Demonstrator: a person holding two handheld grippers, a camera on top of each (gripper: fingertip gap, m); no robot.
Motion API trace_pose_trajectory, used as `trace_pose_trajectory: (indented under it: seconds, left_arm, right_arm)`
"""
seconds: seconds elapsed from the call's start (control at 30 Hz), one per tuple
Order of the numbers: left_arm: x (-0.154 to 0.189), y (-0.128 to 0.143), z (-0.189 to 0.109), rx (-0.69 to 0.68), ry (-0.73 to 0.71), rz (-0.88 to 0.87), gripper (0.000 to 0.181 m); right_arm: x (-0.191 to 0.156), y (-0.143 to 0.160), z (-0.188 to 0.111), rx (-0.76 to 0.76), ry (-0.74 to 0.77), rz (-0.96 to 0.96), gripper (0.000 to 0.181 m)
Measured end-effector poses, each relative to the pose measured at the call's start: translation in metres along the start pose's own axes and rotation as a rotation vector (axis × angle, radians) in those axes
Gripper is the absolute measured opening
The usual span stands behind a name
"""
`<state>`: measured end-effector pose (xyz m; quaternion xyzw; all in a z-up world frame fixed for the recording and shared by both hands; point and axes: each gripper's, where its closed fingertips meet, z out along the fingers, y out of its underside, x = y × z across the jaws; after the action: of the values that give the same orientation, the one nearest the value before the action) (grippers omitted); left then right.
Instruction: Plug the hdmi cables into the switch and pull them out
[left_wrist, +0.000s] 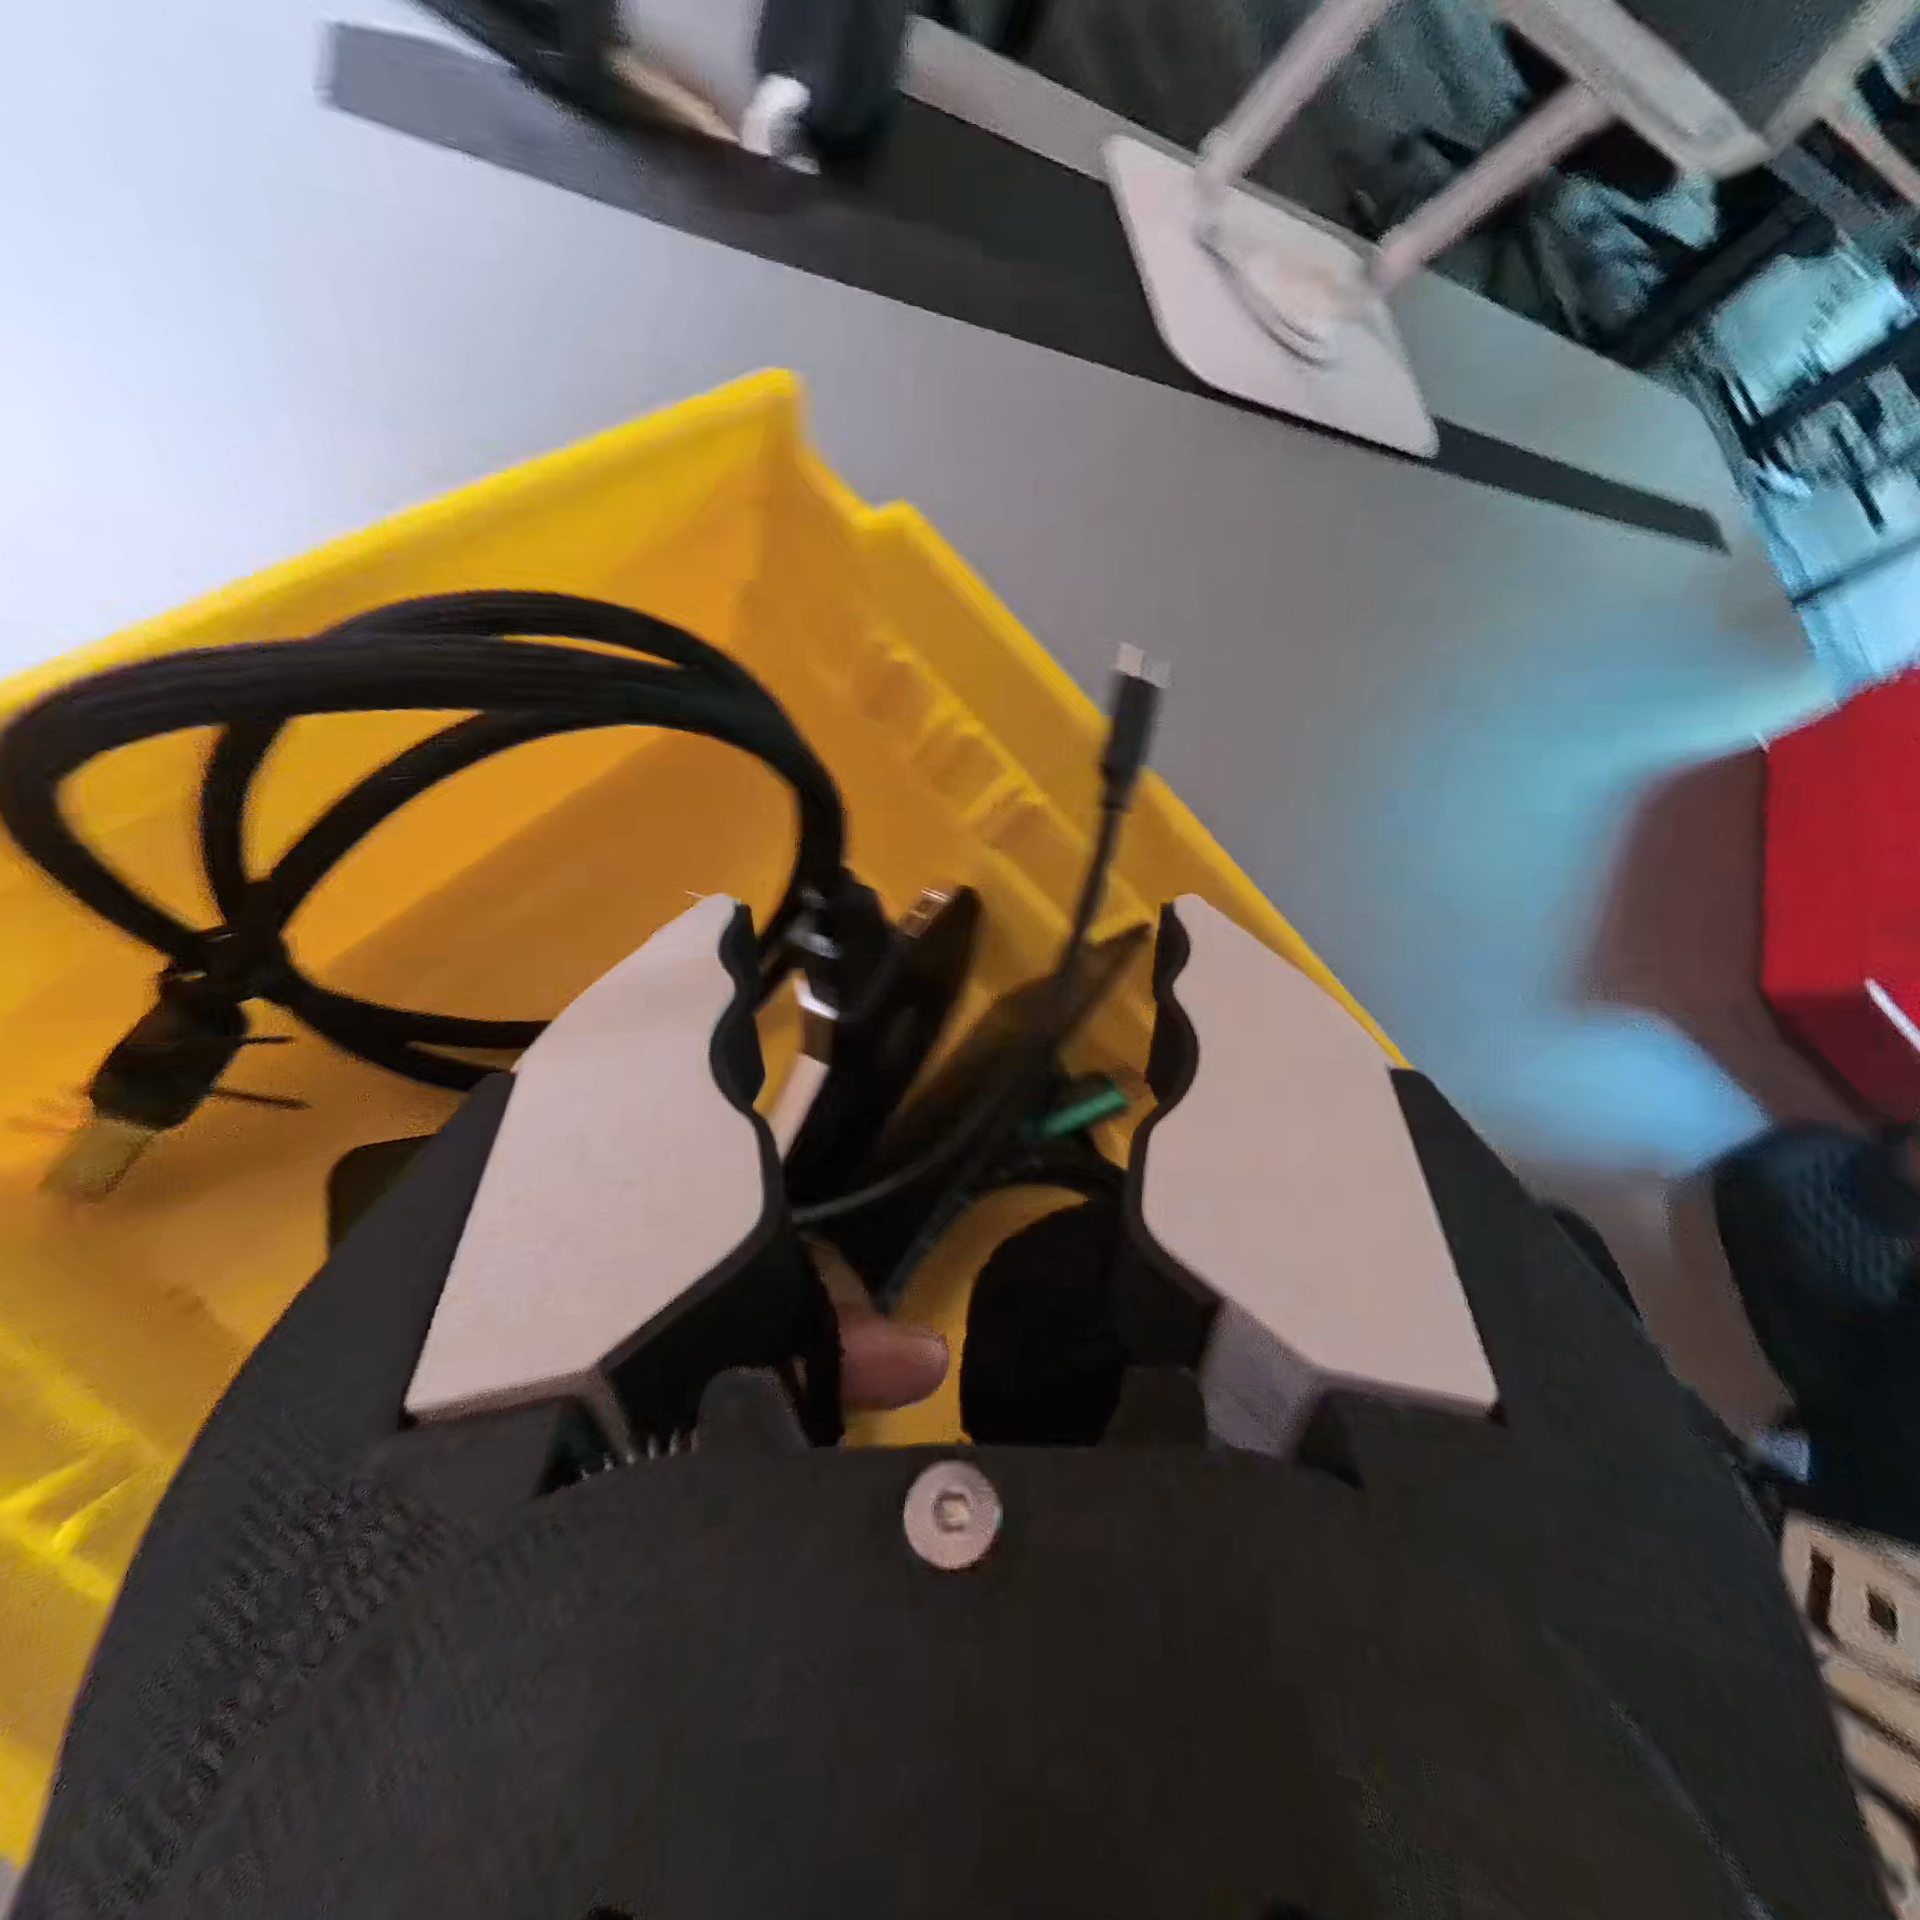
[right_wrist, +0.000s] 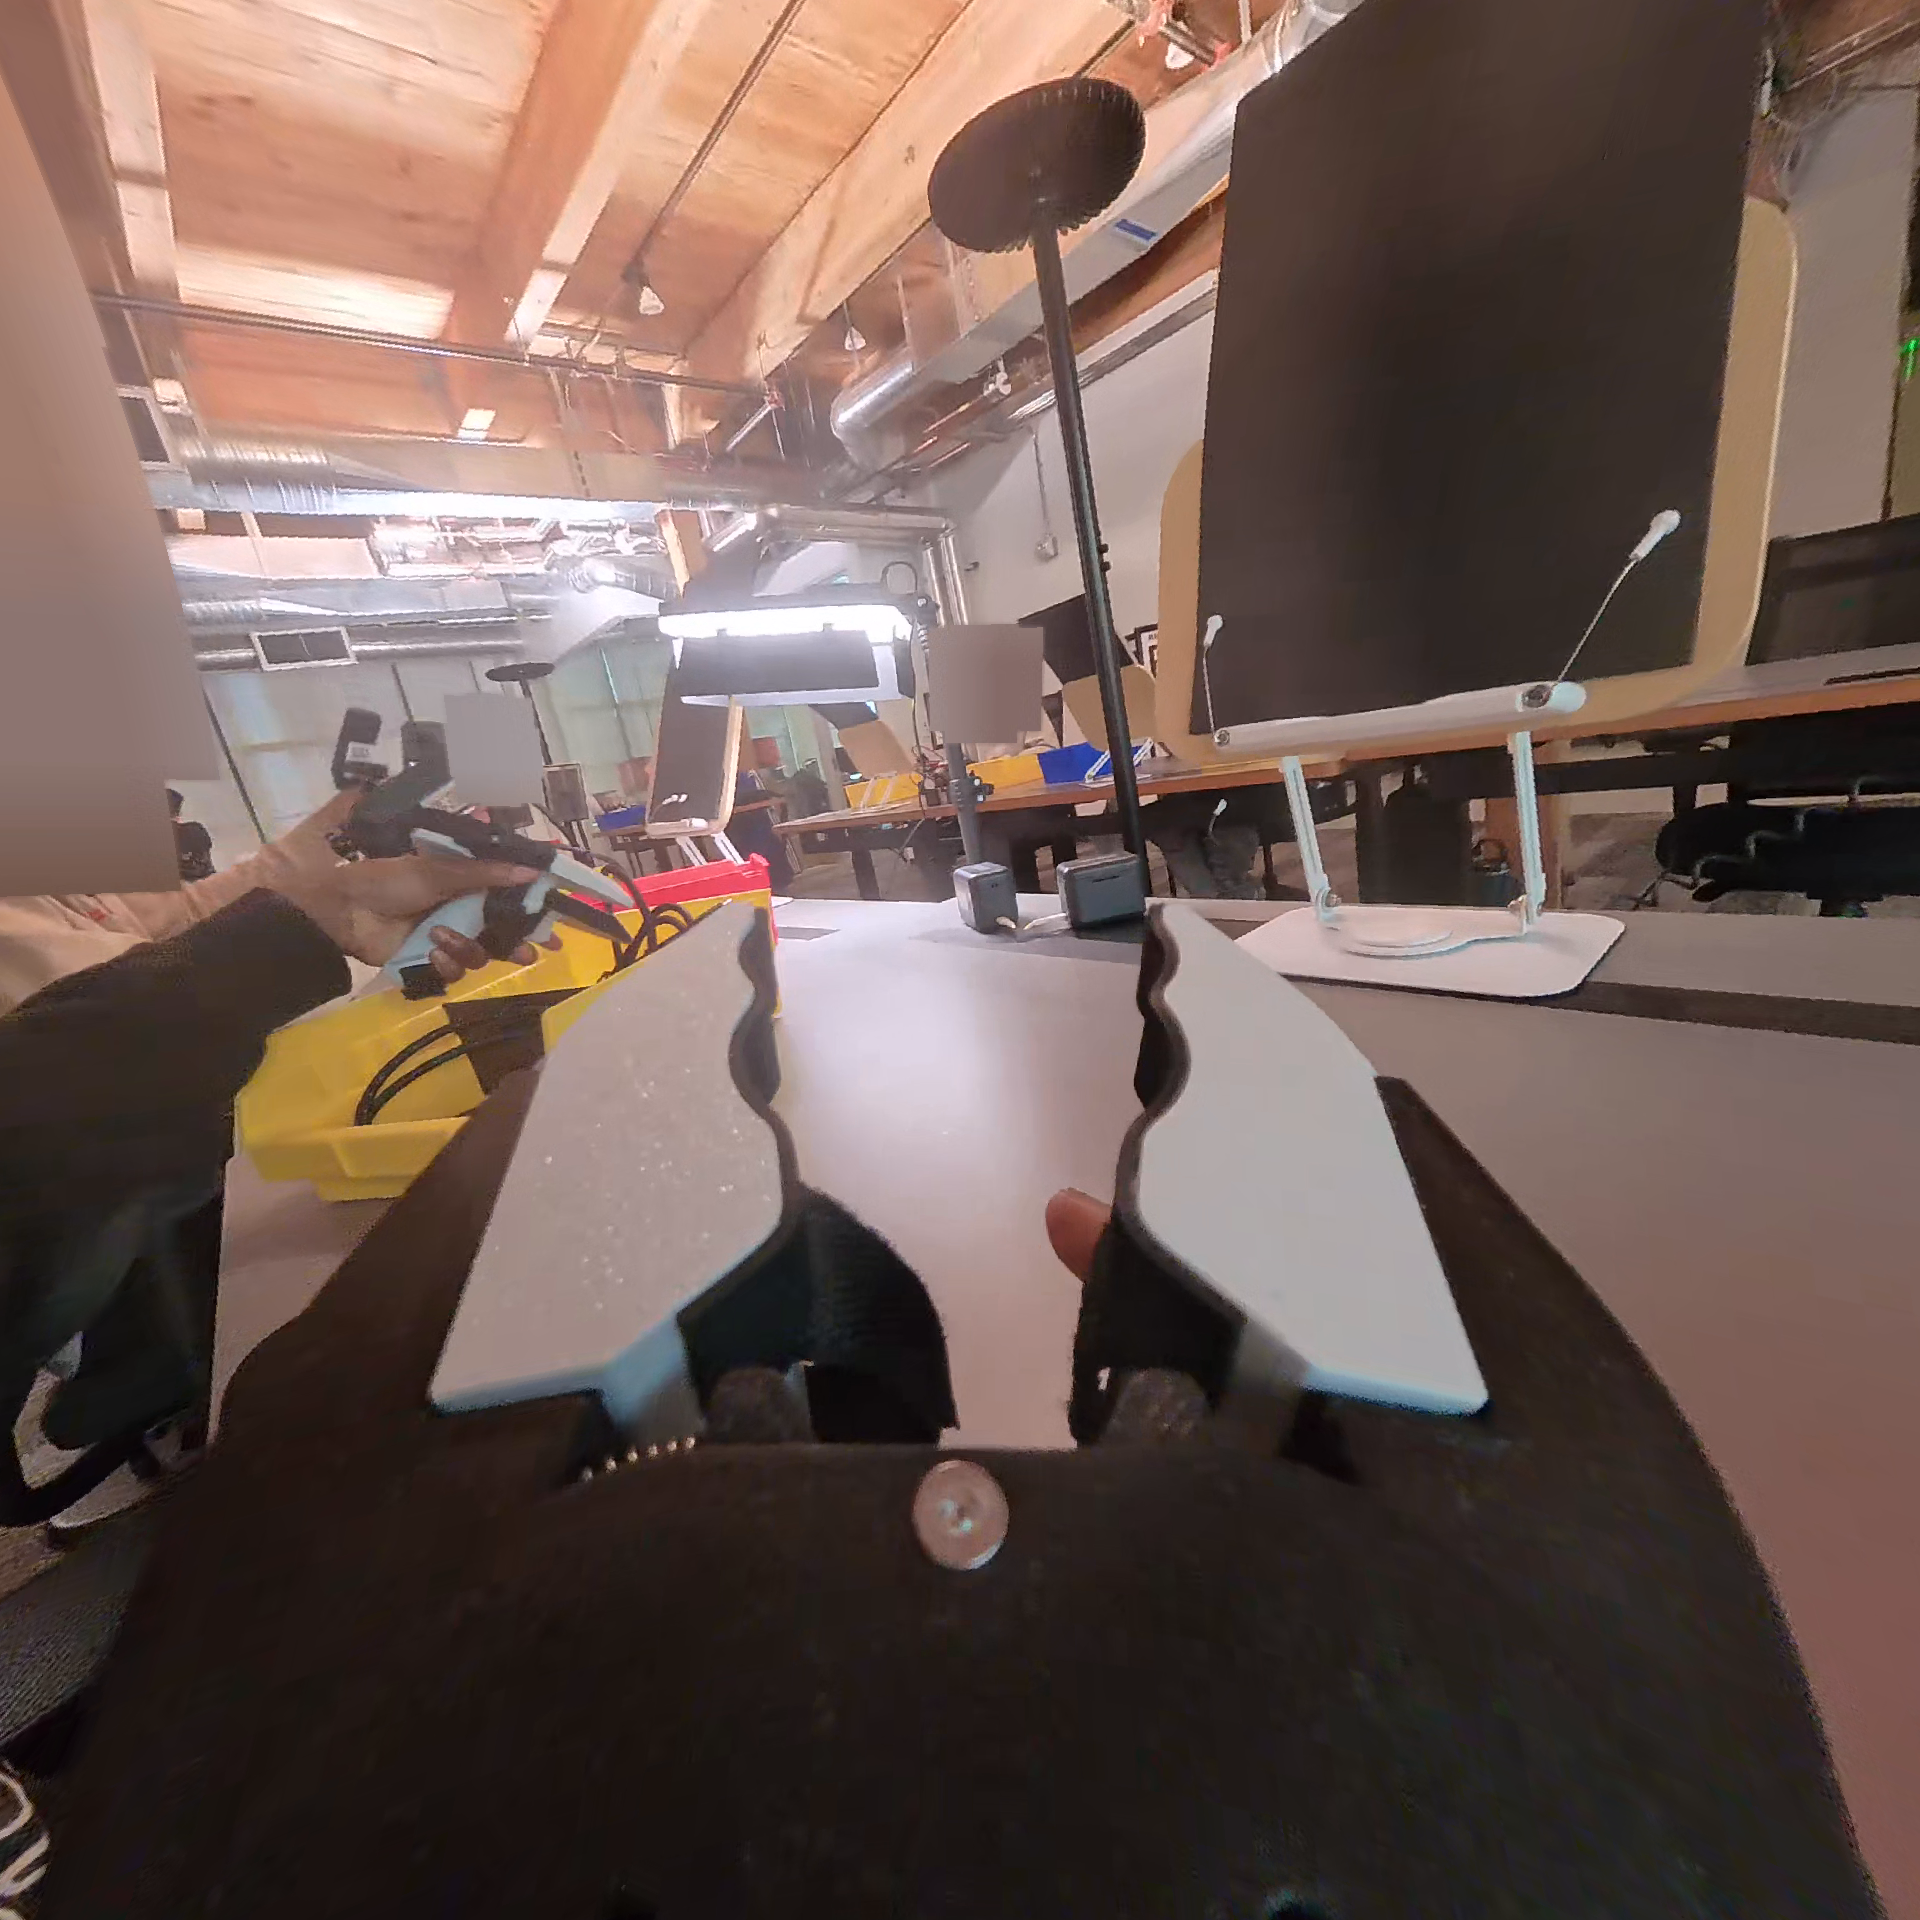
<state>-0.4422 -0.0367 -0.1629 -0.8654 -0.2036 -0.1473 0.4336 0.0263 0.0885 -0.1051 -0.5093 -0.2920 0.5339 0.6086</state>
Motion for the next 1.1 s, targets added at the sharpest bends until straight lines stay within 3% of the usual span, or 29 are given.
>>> trace_pose_trajectory:
  seconds: [0.07,0.2,0.37,0.47,0.5,0.57,0.67,0.77,0.9,1.0,1.1]
  left_arm:
    - [-0.007,-0.004,0.005,0.017,-0.012,-0.044,0.073]
    - [-0.016,0.001,0.024,-0.078,-0.061,-0.073,0.075]
    - [-0.022,-0.008,0.055,-0.08,-0.012,-0.188,0.069]
    - [-0.012,-0.022,0.054,-0.018,0.119,-0.261,0.02]
    - [-0.012,-0.027,0.05,0.009,0.106,-0.233,0.011]
    - [-0.003,-0.043,0.032,0.102,0.113,-0.184,0.01]
    - [0.026,-0.075,-0.012,0.275,0.16,-0.083,0.007]
    - [0.059,-0.101,-0.058,0.366,0.076,0.136,0.007]
    - [0.13,-0.128,-0.109,0.483,0.043,0.361,0.007]
    - [0.198,-0.118,-0.122,0.526,0.143,0.475,0.007]
    - [0.26,-0.08,-0.106,0.544,0.227,0.609,0.007]
  right_arm:
    - [-0.001,-0.001,0.001,0.005,-0.013,0.011,0.067]
    - [-0.01,-0.002,0.001,0.022,-0.089,0.099,0.066]
    - [-0.015,-0.008,-0.004,0.055,-0.131,0.153,0.063]
    - [-0.014,-0.011,-0.008,0.078,-0.13,0.171,0.06]
    - [-0.012,-0.01,-0.009,0.079,-0.121,0.18,0.059]
    - [-0.009,-0.009,-0.01,0.075,-0.114,0.209,0.058]
    - [-0.014,-0.009,-0.01,0.065,-0.147,0.251,0.057]
    - [-0.019,-0.004,-0.01,0.037,-0.157,0.223,0.056]
    - [-0.03,0.011,-0.008,-0.053,-0.181,0.157,0.055]
    - [-0.044,0.026,-0.006,-0.148,-0.229,0.071,0.057]
    - [-0.06,0.039,-0.007,-0.229,-0.282,-0.066,0.057]
